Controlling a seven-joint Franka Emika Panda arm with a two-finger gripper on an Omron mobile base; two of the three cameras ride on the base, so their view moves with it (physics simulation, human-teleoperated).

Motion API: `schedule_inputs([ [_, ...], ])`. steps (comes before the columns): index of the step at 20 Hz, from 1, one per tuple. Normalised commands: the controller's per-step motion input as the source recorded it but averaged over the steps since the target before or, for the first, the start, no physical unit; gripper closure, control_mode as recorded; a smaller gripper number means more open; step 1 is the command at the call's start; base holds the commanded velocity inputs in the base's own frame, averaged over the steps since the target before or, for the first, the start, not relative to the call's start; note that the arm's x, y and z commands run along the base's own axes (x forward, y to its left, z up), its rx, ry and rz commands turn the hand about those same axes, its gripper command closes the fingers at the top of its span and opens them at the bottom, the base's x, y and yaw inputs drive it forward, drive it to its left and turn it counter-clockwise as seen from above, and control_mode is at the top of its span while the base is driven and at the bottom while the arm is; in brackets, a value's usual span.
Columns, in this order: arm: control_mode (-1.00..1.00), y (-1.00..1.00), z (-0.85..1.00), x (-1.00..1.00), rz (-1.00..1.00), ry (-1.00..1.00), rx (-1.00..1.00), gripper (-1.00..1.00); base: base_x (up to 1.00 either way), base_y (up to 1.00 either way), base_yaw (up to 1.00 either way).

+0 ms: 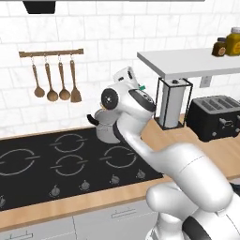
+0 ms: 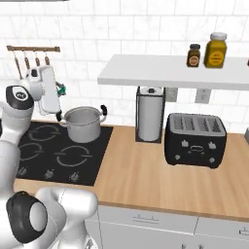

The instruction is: Put the sweet potato and lemon wedge in the pot. Retrieve the spatula and lightly stir the vegetables in the pot.

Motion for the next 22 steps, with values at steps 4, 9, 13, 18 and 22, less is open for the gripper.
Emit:
schedule_inputs([
  [4,-1.00,0.01,0.03,0.30,0.30,0.33,-0.49,1.00,0.00,0.00,0.00],
  [9,-1.00,0.01,0.00,0.34,0.18,0.12,-0.57,1.00,0.00,0.00,0.00],
  [13,-1.00,0.17,0.00,0.17,0.04,-0.08,-0.54,1.00,0.00,0.00,0.00],
  [18,-1.00,0.06,-0.04,0.51,0.02,0.00,-0.43,1.00,0.00,0.00,0.00],
  [22,-1.00,0.38,-0.05,0.29,0.09,0.00,-0.27,1.00,0.00,0.00,0.00],
])
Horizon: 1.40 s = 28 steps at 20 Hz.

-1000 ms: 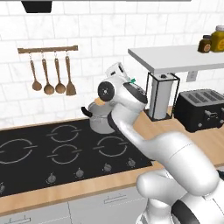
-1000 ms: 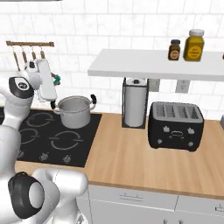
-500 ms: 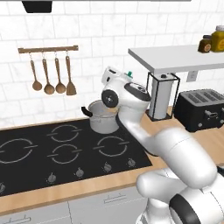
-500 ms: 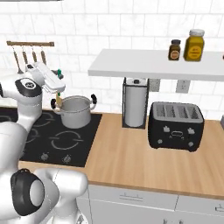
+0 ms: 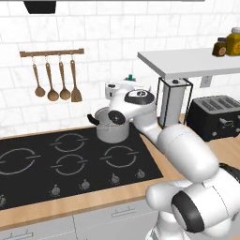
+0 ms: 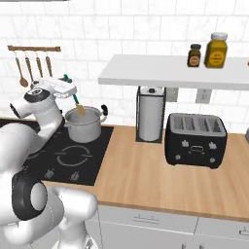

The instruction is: Put the sweet potato and lemon wedge in the pot. Retrieve the spatula and lightly stir the vegetables in the pot.

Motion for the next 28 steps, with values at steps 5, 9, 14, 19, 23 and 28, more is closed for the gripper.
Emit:
schedule_inputs([
  [5,-1.00,0.43,-0.18,0.17,0.11,0.02,-0.07,1.00,0.00,0.00,0.00],
  [9,-1.00,0.15,-0.23,0.44,0.08,0.09,0.00,1.00,0.00,0.00,0.00],
  [14,-1.00,0.14,-0.32,0.46,0.07,0.15,0.00,1.00,0.00,0.00,0.00],
  [19,-1.00,0.12,-0.25,0.16,0.08,0.12,0.01,1.00,0.00,0.00,0.00],
  [23,-1.00,0.04,-0.11,0.16,0.09,0.05,0.03,1.00,0.00,0.00,0.00],
  [28,-1.00,0.00,-0.07,0.39,0.07,0.00,0.01,1.00,0.00,0.00,0.00],
])
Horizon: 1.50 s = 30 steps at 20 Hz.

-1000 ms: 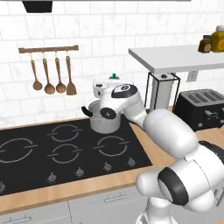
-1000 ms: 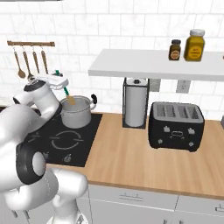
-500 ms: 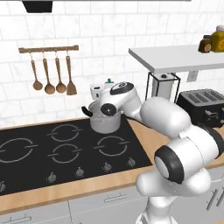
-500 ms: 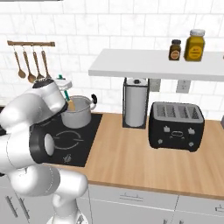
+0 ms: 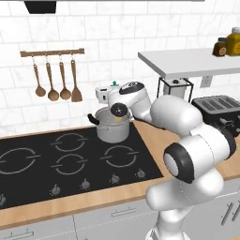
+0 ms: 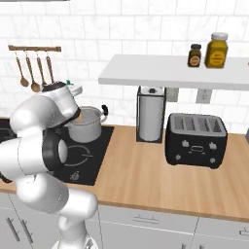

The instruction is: Put the sweet potato and lemon wedge in the pot. Retrieve the spatula and lightly stir the vegetables in the pot.

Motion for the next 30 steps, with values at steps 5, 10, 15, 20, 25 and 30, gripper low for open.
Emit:
schedule_inputs([
  [5,-1.00,0.00,-0.09,0.26,0.06,0.00,0.00,1.00,0.00,0.00,0.00],
  [10,-1.00,0.00,-0.46,0.22,0.02,0.04,0.00,1.00,0.00,0.00,0.00],
  [15,-1.00,0.00,-0.54,0.18,0.02,0.05,0.00,1.00,0.00,0.00,0.00],
  [20,-1.00,0.00,-0.51,0.29,0.03,0.01,0.00,1.00,0.00,0.00,0.00],
  [25,-1.00,0.00,-0.69,0.23,0.01,0.00,0.00,1.00,0.00,0.00,0.00],
  [30,-1.00,0.00,-0.54,0.40,0.00,0.00,0.00,1.00,0.00,0.00,0.00],
])
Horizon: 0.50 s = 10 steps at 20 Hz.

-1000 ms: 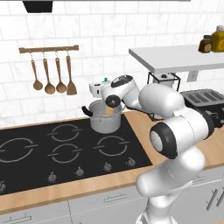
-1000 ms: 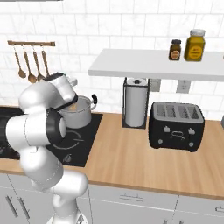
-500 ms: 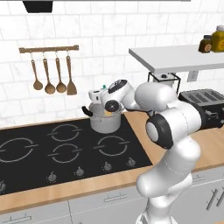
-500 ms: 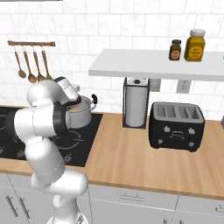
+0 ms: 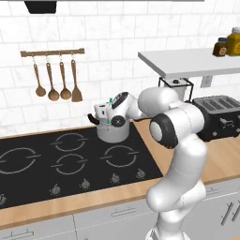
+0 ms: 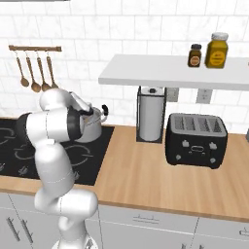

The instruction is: Put the sweet potato and lemon wedge in the pot. Retrieve the spatula and lightly stir the vegetables in the pot.

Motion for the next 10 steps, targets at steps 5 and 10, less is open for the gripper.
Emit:
schedule_inputs([
  [5,-1.00,0.00,-0.08,0.55,0.00,-0.15,-0.04,1.00,0.00,0.00,0.00],
  [10,-1.00,0.00,0.00,0.24,0.00,-0.27,-0.14,1.00,0.00,0.00,0.00],
])
